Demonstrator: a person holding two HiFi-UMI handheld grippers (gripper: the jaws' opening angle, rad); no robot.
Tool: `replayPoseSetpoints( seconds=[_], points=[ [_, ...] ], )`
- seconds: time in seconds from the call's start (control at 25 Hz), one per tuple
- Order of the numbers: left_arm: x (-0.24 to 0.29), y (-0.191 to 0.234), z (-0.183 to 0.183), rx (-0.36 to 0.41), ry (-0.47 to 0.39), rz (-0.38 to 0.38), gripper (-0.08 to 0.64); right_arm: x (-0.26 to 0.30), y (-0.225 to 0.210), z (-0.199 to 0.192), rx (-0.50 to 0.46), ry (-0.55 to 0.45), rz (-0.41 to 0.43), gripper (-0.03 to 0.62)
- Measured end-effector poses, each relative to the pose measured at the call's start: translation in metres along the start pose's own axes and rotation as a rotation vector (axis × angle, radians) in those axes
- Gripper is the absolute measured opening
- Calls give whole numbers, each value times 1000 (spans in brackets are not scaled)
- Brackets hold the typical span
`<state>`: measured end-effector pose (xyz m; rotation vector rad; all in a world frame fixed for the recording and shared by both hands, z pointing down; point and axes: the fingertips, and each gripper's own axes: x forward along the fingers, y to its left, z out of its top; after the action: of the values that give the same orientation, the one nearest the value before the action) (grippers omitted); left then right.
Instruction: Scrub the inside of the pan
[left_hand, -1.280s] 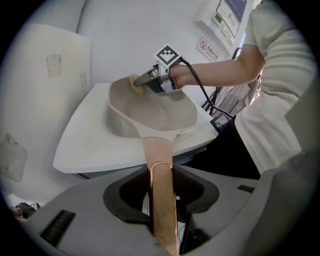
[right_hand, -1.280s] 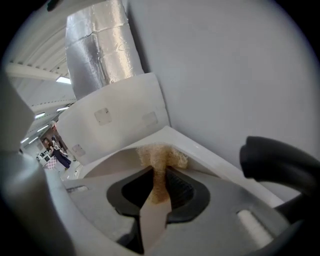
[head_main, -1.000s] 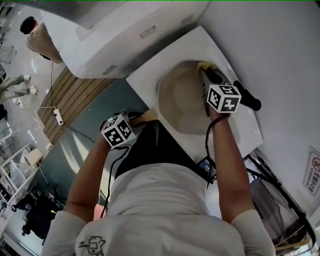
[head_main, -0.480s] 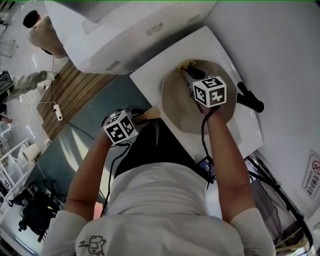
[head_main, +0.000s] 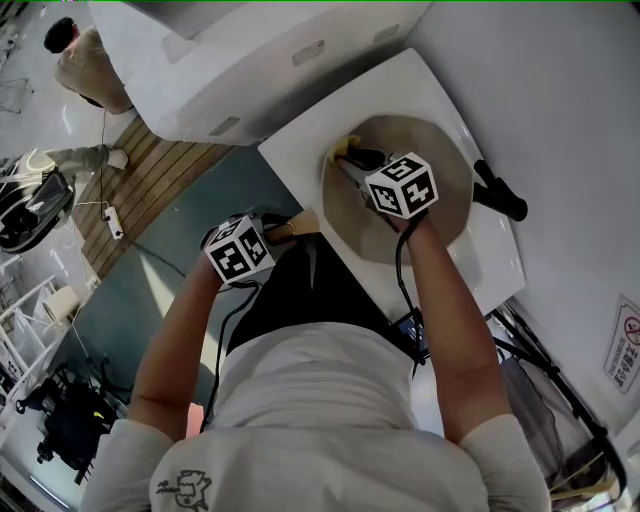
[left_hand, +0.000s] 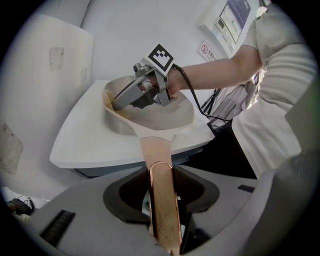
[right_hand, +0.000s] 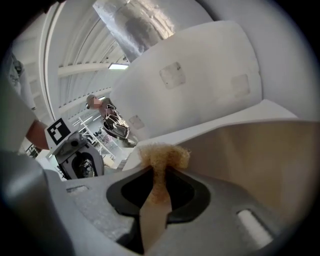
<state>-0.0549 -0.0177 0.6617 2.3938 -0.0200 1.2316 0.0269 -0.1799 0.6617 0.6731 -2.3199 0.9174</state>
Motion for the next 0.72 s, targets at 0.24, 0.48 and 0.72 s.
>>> replayPoseSetpoints(
  seconds=[0.24, 0.48, 0.72],
  points=[
    [-1, 0, 1, -5, 7, 1, 158, 5, 31, -17, -8, 74, 136, 80],
    [0, -1, 2, -19, -1, 1, 158, 0, 57, -46, 34, 182, 270, 78],
    [1, -3, 2, -33, -5, 7, 158, -12, 83, -71, 47, 285, 378, 78]
  ],
)
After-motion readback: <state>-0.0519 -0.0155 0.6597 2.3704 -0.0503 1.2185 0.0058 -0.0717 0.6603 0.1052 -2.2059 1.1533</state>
